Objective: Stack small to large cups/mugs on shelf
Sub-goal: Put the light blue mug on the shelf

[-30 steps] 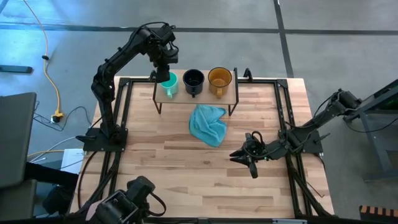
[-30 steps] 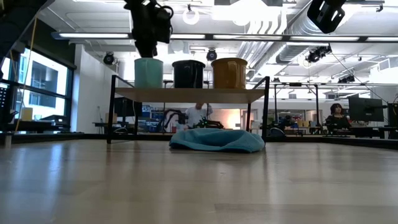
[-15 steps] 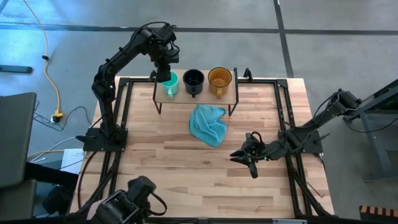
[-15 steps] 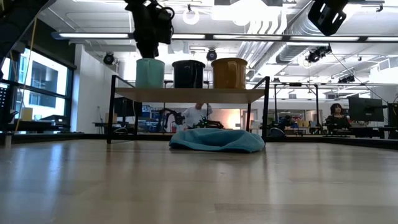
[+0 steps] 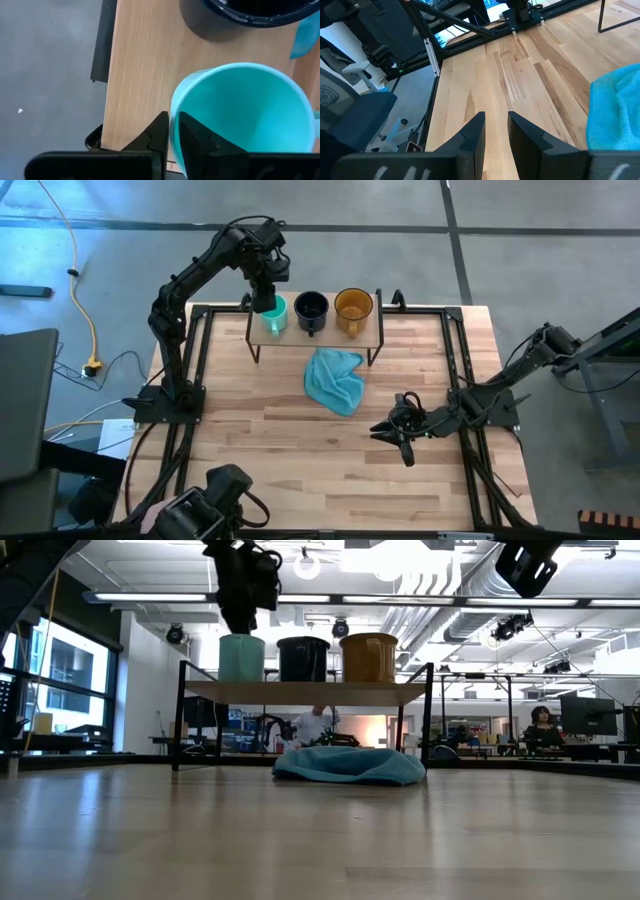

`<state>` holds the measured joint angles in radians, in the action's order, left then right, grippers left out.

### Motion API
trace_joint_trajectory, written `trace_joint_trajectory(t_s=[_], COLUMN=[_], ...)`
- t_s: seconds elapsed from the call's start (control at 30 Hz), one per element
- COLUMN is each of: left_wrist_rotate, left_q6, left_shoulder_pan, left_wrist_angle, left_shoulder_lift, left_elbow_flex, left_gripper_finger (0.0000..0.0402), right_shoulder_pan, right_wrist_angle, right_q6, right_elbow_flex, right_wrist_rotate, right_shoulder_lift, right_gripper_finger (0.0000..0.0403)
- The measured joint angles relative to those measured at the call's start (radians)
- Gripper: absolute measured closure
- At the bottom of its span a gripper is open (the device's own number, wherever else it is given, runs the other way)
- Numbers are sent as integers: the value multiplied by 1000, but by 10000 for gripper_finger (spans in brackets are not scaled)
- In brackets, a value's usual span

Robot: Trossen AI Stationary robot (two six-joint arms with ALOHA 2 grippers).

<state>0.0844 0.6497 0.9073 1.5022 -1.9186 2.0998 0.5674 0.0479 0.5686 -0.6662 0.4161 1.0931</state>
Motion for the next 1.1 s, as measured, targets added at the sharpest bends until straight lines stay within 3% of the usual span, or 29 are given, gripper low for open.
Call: trace_joint_trajectory(t_s=[0.5,1.1], left_wrist_rotate=[-59,-44], left_q6=[4,-27], left_shoulder_pan=[-19,-18], left_wrist_angle=[-5,-6], left_shoulder_lift=[0,0], left_elbow_flex=[0,0], left_gripper_finger=[369,369], right_shoulder_pan=[0,0], right_wrist_angle=[0,-1], right_q6=[0,0], right_elbow_flex=[0,0], right_wrist_rotate=[0,0], right_shoulder_lift=[0,0], right_gripper_finger=[330,330])
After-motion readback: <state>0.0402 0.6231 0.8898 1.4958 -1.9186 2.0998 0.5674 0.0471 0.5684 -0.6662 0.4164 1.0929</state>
